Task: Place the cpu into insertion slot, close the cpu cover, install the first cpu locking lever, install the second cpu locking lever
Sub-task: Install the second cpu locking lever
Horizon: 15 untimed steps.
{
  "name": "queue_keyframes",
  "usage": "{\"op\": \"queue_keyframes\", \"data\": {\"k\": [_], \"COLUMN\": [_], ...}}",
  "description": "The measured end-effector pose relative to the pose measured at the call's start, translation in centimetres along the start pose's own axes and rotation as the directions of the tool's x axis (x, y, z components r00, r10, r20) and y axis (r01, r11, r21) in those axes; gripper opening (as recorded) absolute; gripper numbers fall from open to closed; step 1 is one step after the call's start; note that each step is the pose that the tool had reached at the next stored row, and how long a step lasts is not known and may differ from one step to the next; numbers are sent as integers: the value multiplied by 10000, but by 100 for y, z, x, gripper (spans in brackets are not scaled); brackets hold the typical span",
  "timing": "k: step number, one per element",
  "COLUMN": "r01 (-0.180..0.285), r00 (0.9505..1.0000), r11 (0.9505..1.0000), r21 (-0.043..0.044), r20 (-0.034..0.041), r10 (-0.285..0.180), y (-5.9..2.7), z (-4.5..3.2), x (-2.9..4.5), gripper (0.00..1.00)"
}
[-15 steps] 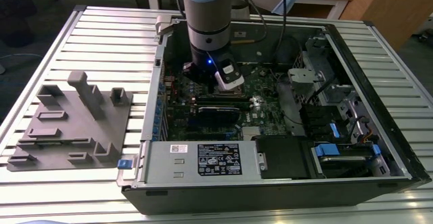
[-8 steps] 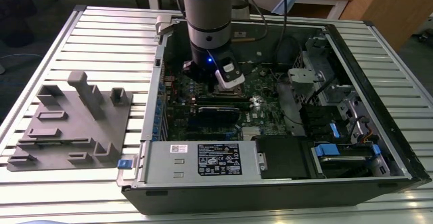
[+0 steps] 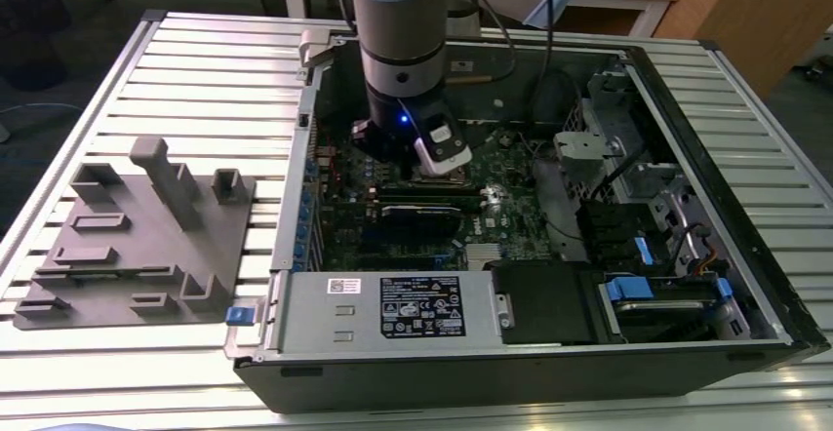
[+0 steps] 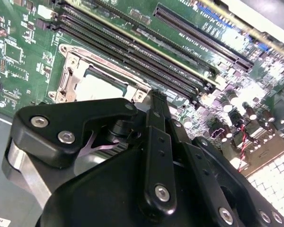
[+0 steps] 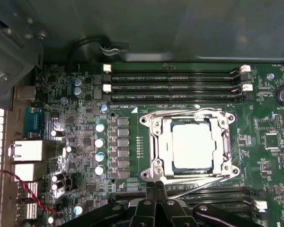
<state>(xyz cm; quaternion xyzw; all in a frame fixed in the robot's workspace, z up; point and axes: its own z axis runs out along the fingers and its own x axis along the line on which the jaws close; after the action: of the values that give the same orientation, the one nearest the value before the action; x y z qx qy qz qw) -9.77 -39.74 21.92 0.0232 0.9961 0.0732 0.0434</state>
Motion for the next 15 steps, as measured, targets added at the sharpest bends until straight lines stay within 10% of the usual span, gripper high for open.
{"op": "queue_keyframes", "data": {"k": [15], "r01": [1], "r00": [10000], "r11": [10000], "r21": [-1], "r20": [0], "r10": [-1], "y": [-53], "z": [109], "x": [4], "gripper": [11]}}
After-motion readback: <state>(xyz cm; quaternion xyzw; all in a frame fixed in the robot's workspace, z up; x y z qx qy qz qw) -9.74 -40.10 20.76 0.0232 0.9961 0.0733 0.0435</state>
